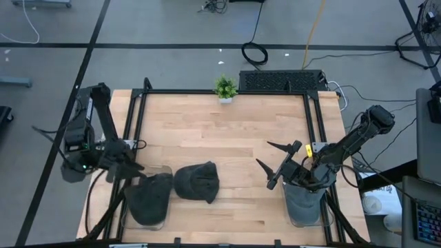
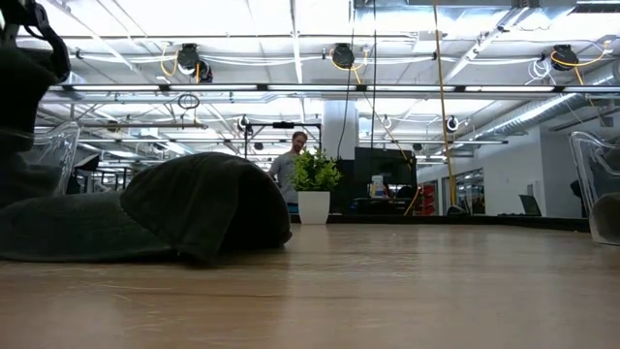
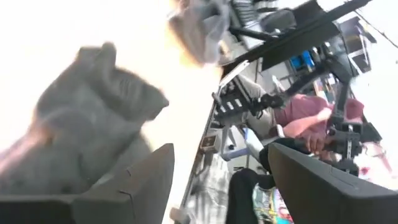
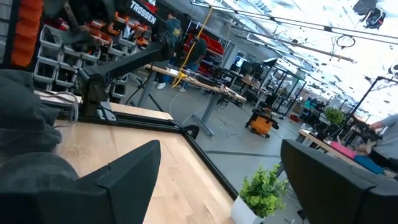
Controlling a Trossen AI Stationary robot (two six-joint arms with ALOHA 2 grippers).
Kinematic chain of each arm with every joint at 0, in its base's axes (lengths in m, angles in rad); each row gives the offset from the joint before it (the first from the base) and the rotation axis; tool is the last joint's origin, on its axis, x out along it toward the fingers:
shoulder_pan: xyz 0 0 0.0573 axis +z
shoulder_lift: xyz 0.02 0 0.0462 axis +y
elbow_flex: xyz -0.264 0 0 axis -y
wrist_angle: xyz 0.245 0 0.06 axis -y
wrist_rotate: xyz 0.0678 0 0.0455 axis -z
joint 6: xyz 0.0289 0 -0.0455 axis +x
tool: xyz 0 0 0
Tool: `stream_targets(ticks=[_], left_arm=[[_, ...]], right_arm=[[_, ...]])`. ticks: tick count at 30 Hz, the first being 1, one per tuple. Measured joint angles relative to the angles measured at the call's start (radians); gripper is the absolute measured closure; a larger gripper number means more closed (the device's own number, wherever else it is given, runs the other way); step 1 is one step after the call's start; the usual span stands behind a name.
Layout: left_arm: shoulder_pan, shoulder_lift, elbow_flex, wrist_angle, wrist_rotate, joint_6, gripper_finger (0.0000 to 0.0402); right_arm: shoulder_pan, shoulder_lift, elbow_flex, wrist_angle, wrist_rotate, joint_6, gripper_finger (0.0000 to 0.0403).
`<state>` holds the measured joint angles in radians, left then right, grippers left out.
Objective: Pick & Place hat
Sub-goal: Put the right black cap into the left transparent bin
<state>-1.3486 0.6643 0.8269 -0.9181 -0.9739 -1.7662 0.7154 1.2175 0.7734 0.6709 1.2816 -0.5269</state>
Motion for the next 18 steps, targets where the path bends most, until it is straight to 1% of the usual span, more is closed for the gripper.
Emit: stream_targets(ticks=[2,5,6,7,9,12,16,18], left_arm=[[0.0,0.005,0.028,0.008,-0.057,0.117,0.013],[0.001,0.03,0.035,0.113,-0.234,0.34,0.013],[0.004,0.043,0.035,0.143,-0.276,0.403,0.013],[0.012,0.056,0.035,0.165,-0.291,0.451,0.013],[0.033,0.086,0.034,0.21,-0.265,0.518,0.013],[0.072,0.146,0.034,0.248,-0.161,0.582,0.013],[0.139,0.249,0.033,0.31,-0.07,0.6,0.0131],[0.172,0.293,0.033,0.384,0.011,0.708,0.0131]], right_arm=[[0.0,0.0,0.0,-0.002,0.0,0.017,0.0083],[0.0,0.0,0.0,-0.008,0.001,0.032,0.0083],[0.0,0.0,0.0,-0.01,0.002,0.038,0.0083],[0.0,0.0,0.0,-0.011,0.001,0.042,0.0083],[0.001,0.0,0.0,-0.01,0.001,0.044,0.0083],[0.013,0.0,0.0,-0.011,-0.004,0.044,0.0083],[0.036,0.0,0.0,-0.017,-0.082,0.044,0.0083],[0.043,0.0,0.0,-0.014,-0.113,0.054,0.0083]])
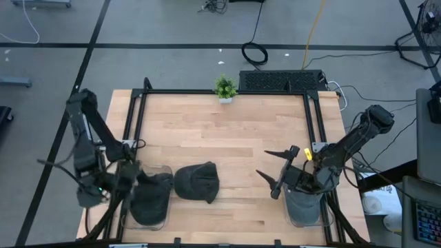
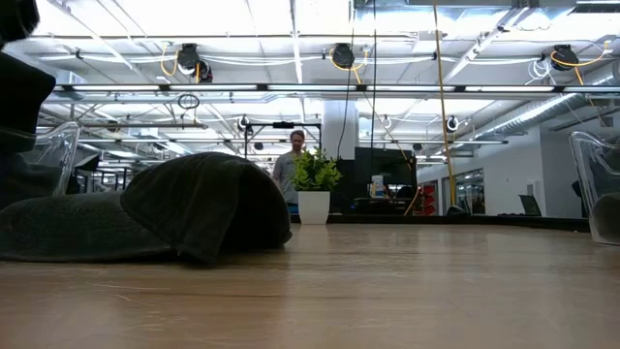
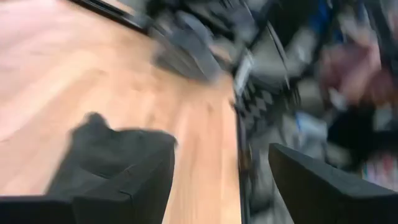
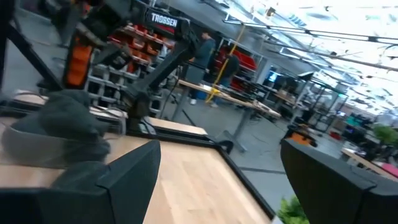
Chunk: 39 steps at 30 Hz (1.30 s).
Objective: Pick & Place hat
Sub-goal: Put the right black cap into the left transparent bin
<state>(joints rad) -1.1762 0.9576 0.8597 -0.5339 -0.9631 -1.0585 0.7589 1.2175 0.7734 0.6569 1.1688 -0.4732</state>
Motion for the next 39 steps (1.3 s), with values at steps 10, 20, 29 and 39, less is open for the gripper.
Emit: stream_targets(ticks=[10,20,29,39], left_arm=[[0.103,0.312,0.071,0.182,0.502,0.1,0.0291],[0.042,0.44,0.244,-0.227,0.598,-0.51,0.0398],[-0.01,0.51,0.253,-0.452,0.917,-1.119,0.04],[-0.01,0.557,0.253,-0.668,0.951,-1.144,0.04]], right_arm=[[0.002,0.0,0.0,0.004,0.008,0.022,0.0083],[0.0,0.0,0.0,-0.002,0.007,0.0,0.0083],[-0.012,0.0,0.0,0.001,0.005,-0.065,0.0083],[-0.018,0.0,0.0,0.017,-0.039,-0.089,0.0083]])
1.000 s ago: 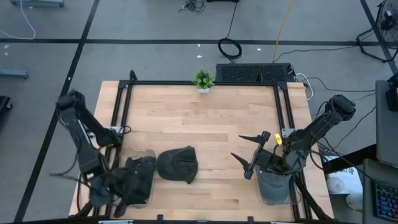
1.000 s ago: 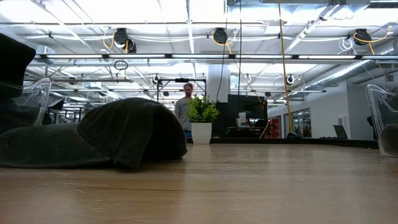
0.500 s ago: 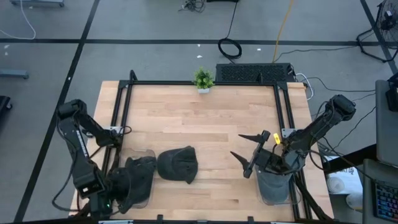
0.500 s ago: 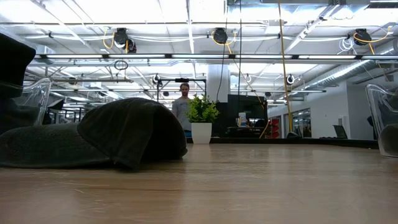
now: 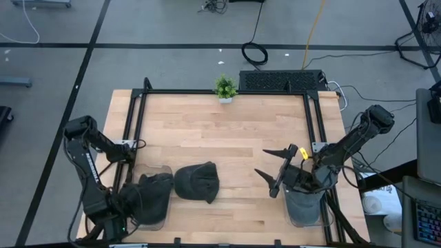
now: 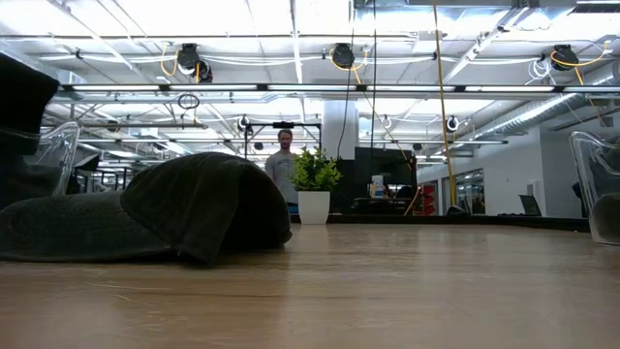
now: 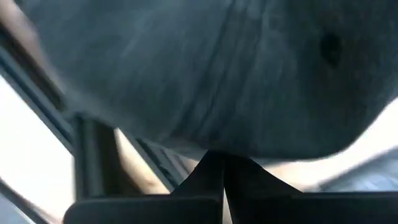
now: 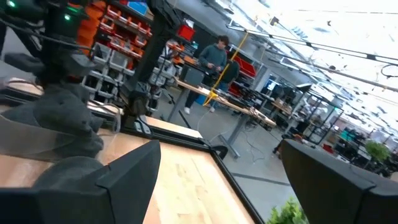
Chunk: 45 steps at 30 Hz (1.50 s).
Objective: Pick & Place hat
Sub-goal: Put the right black cap into the left transparent bin
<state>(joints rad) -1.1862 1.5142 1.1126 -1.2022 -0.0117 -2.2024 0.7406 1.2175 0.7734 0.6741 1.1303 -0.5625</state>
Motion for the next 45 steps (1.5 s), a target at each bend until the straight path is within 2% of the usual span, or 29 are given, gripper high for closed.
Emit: stream_targets(ticks=[4,7,15,19,23,27,31,41,45], left_arm=[[0.012,0.003,0.0,-0.14,0.007,0.004,0.04],[0.025,0.003,0.0,-0.189,-0.026,0.023,0.0399],[0.074,0.002,-0.029,-0.202,-0.192,0.121,0.0399],[0.097,0.002,-0.096,-0.14,-0.202,0.153,0.04],[0.114,0.0,-0.185,0.004,-0.226,0.209,0.0397],[0.128,0.002,-0.225,0.082,-0.191,0.242,0.0399],[0.138,-0.01,-0.207,0.053,-0.112,0.22,0.0397],[0.148,-0.016,-0.074,-0.083,-0.138,0.209,0.0398],[0.141,-0.016,0.002,-0.057,-0.141,0.209,0.0399]], right_arm=[[-0.001,0.0,0.0,0.0,-0.008,0.006,0.0083],[-0.001,0.0,0.0,-0.001,-0.008,0.014,0.0083],[-0.001,0.0,0.0,-0.006,-0.007,0.027,0.0083],[-0.001,0.0,0.0,-0.006,-0.007,0.027,0.0083],[-0.001,0.0,0.0,-0.006,-0.007,0.027,0.0083],[-0.001,0.0,0.0,-0.006,-0.006,0.028,0.0083],[-0.001,0.0,0.0,-0.006,-0.006,0.043,0.0083],[-0.001,0.0,0.0,-0.013,-0.006,0.046,0.0083],[-0.001,0.0,0.0,-0.013,-0.005,0.046,0.0083]])
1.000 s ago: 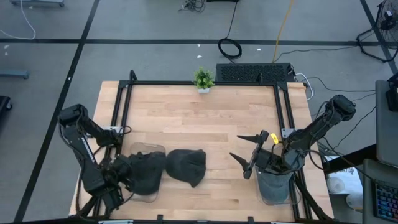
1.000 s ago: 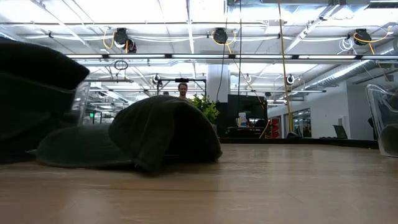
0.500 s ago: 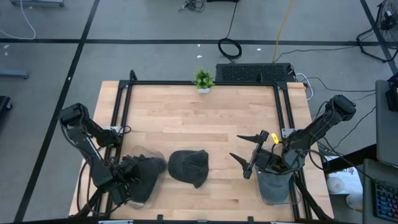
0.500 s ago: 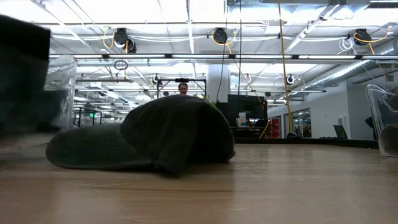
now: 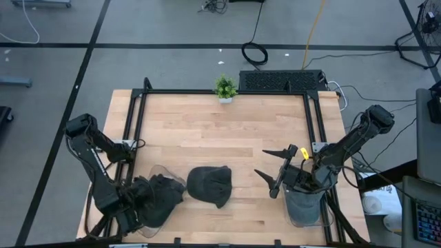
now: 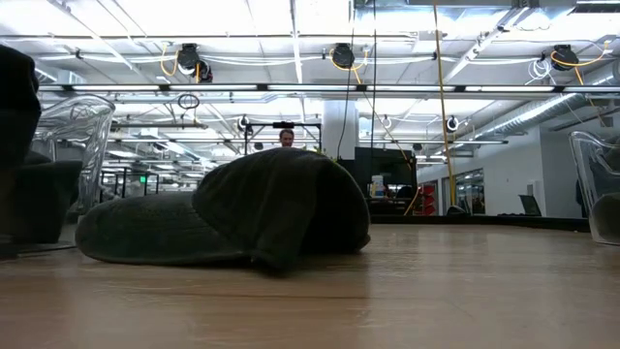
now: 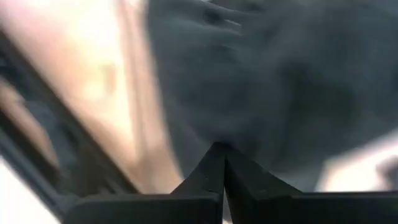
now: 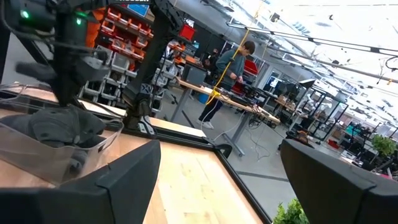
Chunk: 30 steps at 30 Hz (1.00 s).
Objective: Pick & Place hat
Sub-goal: Put the right black cap into the left transparent bin
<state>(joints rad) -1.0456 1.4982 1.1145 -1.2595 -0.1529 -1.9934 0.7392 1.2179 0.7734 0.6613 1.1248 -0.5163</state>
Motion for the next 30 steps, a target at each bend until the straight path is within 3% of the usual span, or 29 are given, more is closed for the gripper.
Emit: stream_targets(ticks=[8,15,21,30], left_arm=[[0.005,0.009,-0.013,0.203,-0.048,-0.06,0.04],[0.064,0.037,-0.091,0.311,0.009,-0.028,0.04],[0.09,0.02,-0.092,0.31,0.019,0.015,0.04],[0.096,-0.049,0.006,0.114,-0.172,0.047,0.04]], right_arm=[[0.0,0.0,0.0,0.0,0.0,0.008,0.0083],[0.0,0.0,0.0,0.0,0.0,0.008,0.0083],[0.0,0.0,0.0,0.0,0.0,0.008,0.0083],[0.0,0.0,0.0,0.0,0.0,0.008,0.0083]])
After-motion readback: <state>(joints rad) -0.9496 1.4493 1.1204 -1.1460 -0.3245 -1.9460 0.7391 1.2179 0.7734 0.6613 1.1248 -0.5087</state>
